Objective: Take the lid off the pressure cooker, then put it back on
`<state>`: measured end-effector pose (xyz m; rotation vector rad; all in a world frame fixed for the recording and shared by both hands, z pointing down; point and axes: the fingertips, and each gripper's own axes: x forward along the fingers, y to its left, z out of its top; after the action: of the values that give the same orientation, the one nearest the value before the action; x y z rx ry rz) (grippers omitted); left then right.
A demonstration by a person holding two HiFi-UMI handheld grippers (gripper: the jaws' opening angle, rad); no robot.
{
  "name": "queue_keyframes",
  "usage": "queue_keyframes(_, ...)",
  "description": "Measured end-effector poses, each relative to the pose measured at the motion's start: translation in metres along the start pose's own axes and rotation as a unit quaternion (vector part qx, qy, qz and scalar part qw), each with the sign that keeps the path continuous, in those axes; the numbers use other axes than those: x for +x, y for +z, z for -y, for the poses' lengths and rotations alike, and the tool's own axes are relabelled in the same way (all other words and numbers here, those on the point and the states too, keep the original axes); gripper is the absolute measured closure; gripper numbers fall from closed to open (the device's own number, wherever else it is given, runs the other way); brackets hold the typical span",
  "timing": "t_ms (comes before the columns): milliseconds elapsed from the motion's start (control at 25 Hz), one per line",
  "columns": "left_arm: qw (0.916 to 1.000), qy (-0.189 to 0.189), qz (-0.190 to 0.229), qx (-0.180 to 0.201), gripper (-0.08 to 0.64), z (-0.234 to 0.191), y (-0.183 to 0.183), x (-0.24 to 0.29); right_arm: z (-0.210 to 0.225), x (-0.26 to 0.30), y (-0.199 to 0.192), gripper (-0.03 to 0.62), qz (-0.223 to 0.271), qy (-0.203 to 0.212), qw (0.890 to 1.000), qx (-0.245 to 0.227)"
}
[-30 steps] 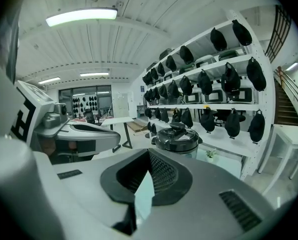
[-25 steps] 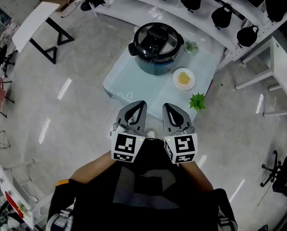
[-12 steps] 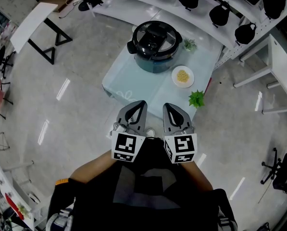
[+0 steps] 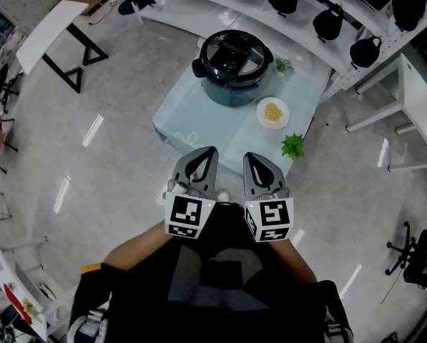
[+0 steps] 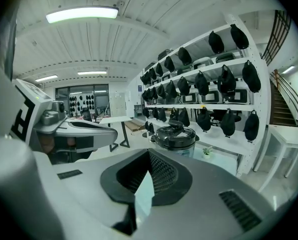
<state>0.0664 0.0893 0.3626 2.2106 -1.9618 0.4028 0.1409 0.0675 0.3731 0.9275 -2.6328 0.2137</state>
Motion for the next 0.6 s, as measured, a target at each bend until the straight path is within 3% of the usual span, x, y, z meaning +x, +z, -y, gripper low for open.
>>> queue_keyframes(600, 1.0, 0.005, 0.005, 0.003, 0.552, -0.0037, 0.0042, -0.0037, -0.0054, 0.001, 0.0054, 0.576, 0.004, 0.006, 1.0, -0.008)
